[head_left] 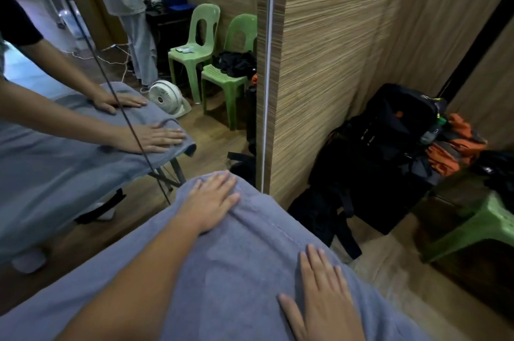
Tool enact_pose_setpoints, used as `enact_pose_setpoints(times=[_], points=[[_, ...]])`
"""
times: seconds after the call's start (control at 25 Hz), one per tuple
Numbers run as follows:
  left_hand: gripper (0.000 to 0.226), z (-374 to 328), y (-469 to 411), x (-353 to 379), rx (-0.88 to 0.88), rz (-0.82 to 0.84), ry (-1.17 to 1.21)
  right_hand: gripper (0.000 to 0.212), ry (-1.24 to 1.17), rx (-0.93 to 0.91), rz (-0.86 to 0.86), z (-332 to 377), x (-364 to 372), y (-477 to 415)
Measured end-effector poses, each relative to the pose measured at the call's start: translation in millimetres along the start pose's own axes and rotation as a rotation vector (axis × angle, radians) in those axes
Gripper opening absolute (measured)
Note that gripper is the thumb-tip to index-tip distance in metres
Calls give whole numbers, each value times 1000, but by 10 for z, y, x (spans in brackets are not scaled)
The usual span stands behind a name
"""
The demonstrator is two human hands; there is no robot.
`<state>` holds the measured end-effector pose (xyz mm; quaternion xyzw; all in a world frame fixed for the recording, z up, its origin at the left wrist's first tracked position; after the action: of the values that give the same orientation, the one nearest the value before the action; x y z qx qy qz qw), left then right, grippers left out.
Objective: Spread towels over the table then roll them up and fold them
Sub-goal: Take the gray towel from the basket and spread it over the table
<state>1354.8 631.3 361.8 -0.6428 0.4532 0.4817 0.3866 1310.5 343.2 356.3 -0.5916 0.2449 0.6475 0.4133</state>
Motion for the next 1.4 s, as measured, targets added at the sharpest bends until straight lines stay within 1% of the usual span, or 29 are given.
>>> enact_pose_setpoints(times=[0.08, 0.12, 0.2, 0.24, 0.28, 0.36, 0.4, 0.52, 0.6, 0.68, 0.72, 0.76, 0.8, 0.84, 0.88, 0.92, 0.96, 1.04, 1.12, 1.16, 1.24, 1.32, 1.4], points=[[64, 118, -109, 10, -58, 43, -88, 85, -10, 13, 15, -103, -28, 114], [64, 70, -115, -42, -73, 11, -122, 85, -14, 27, -8, -171, -79, 161], [62, -189, 17, -219, -91, -145, -157, 85, -37, 38, -81, -338, -238, 298], [62, -334, 152, -247, -91, -193, -162, 84, -32, 43, -132, -439, -305, 406], [62, -438, 288, -215, -97, -193, -155, 80, -5, 43, -168, -535, -331, 522], [65, -437, 467, -37, -148, -99, -133, 77, 89, 17, -197, -681, -287, 770], [67, -382, 463, 6, -164, -67, -125, 78, 90, 17, -175, -731, -243, 864], [69, -325, 384, -74, -132, 14, -71, 80, 25, 5, -103, -727, -260, 1046], [66, -476, 628, -302, -97, -58, -23, 83, -17, 48, -138, -696, -460, 1080], [64, -674, 1377, -583, -50, -162, 0, 85, -63, 92, -202, -522, -591, 1200], [63, -726, 1917, -664, -34, -186, -11, 84, -99, 38, -230, -279, -642, 1278], [63, -735, 2459, -701, -40, -212, -28, 81, -135, -84, -251, 83, -690, 1376], [64, -653, 3042, -690, -77, -222, -60, 76, -158, -253, -275, 536, -714, 1548], [65, -519, 3692, -664, -144, -224, -101, 71, -165, -423, -280, 1021, -688, 1835], [66, -403, 4245, -606, -205, -206, -112, 68, -158, -555, -253, 1406, -621, 2116], [66, -305, 4819, -577, -256, -193, -124, 66, -171, -637, -211, 1713, -548, 2420], [63, -227, 5311, -562, -296, -195, -158, 66, -189, -679, -144, 1885, -463, 2645], [58, -108, 6215, -526, -401, -155, -194, 70, -203, -686, -39, 1997, -348, 3013], [57, -33, 6972, -479, -477, -125, -185, 71, -200, -636, 31, 1826, -368, 3218], [57, -27, 7234, -467, -487, -130, -208, 71, -195, -602, 52, 1699, -417, 3231], [59, -91, 7698, -566, -457, -175, -240, 73, -110, -525, 101, 1533, -541, 3283], [64, -129, 7978, -817, -472, -239, -153, 78, -29, -425, 128, 1507, -669, 3301], [66, -15, 8288, -1081, -540, -289, -37, 79, -26, -405, 93, 1900, -835, 3458]])
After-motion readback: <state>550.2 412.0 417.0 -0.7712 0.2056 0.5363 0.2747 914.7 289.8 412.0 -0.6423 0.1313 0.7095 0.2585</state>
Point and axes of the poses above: each hand's wrist, its own y-axis away from the middle knuckle, its own x-axis out of the palm, z = x × y, the point moved 10 cm from there along -y, towards the middle knuckle, and after that the axes turned 9 degrees about -z, right-handed, at the moved point
